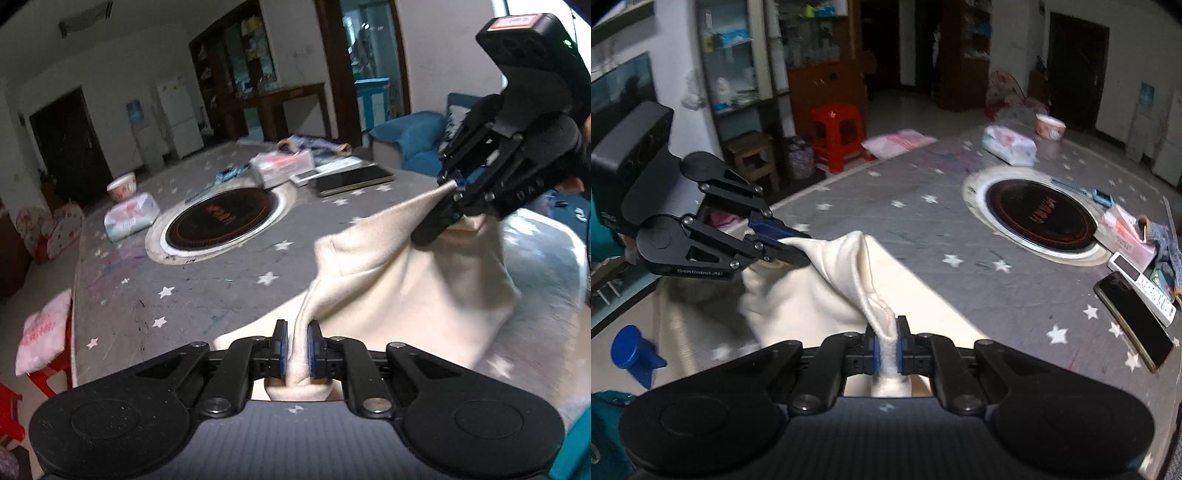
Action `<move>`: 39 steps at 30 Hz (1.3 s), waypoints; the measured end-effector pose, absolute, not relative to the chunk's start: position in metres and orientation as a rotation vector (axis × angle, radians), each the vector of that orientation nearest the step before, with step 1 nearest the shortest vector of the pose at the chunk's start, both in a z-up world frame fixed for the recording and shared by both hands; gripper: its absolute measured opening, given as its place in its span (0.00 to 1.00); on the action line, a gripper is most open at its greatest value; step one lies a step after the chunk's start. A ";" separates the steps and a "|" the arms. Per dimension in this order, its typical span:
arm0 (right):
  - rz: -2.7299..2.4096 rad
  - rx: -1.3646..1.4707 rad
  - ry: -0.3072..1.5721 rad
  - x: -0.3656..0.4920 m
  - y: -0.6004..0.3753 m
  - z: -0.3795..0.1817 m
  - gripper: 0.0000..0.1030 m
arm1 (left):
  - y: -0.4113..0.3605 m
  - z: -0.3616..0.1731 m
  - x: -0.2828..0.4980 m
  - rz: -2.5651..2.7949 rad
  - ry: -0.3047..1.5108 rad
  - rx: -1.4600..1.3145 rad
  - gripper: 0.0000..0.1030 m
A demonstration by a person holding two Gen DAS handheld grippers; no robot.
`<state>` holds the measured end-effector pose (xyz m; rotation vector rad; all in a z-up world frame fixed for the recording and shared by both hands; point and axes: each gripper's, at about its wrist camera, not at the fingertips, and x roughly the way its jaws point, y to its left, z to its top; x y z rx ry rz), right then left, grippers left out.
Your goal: Fold clothes
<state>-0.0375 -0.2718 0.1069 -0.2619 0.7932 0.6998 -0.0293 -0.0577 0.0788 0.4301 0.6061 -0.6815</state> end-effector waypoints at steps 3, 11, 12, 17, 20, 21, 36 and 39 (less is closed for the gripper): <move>0.666 -0.254 0.851 0.004 -0.271 0.087 0.07 | -0.066 0.063 0.009 -0.634 0.654 0.429 0.11; 0.522 -0.159 0.911 0.048 -0.272 0.023 0.10 | -0.068 0.026 0.059 -0.529 0.732 0.376 0.14; 0.516 -0.147 0.904 0.049 -0.273 0.022 0.10 | -0.066 0.027 0.061 -0.519 0.730 0.366 0.14; 0.442 -0.091 0.886 0.055 -0.284 0.023 0.35 | -0.059 0.043 0.057 -0.496 0.703 0.317 0.14; 0.392 -0.057 0.859 0.055 -0.294 0.032 0.35 | -0.061 0.056 0.044 -0.526 0.666 0.308 0.14; 0.387 -0.051 0.856 0.053 -0.297 0.035 0.35 | -0.063 0.059 0.039 -0.538 0.660 0.309 0.14; 0.374 -0.095 0.892 0.012 -0.313 0.028 0.19 | -0.108 0.031 0.036 -0.612 0.772 0.254 0.15; 0.329 -0.128 0.852 0.015 -0.317 0.023 0.17 | -0.105 0.028 0.037 -0.599 0.775 0.240 0.16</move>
